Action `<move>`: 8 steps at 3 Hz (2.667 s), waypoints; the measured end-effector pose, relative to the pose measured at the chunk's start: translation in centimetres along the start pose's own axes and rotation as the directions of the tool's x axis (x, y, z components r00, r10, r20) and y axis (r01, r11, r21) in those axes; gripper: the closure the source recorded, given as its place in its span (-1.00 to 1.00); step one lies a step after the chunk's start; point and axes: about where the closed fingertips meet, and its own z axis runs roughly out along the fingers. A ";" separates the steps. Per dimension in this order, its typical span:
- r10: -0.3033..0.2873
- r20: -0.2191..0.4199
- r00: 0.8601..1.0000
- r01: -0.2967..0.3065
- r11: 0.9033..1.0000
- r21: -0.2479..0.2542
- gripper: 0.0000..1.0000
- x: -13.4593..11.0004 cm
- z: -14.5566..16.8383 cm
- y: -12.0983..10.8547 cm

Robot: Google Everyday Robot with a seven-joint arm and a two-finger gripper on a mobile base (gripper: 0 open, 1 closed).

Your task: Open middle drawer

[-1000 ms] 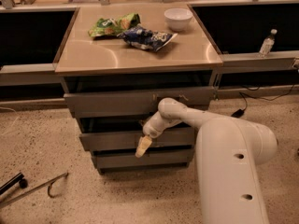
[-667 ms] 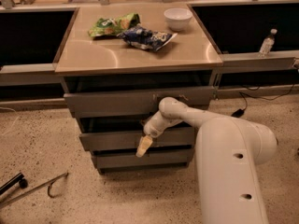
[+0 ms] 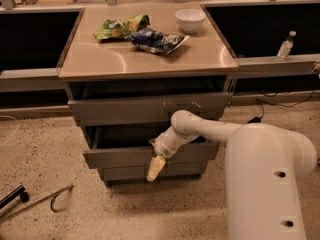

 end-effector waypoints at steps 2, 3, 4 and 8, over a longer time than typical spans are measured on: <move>0.032 0.012 0.999 -0.032 0.999 -0.027 -1.00 0.6 0.3 1.9; 0.033 0.012 0.999 -0.032 0.999 -0.027 -1.00 0.6 0.3 1.9; 0.044 0.016 0.999 -0.044 0.998 -0.039 -1.00 0.8 0.6 2.2; 0.073 0.014 0.997 -0.072 0.994 -0.086 -1.00 0.8 0.7 4.3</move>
Offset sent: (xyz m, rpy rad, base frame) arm -0.0681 -0.0151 -0.0161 0.0418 0.1370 -0.0458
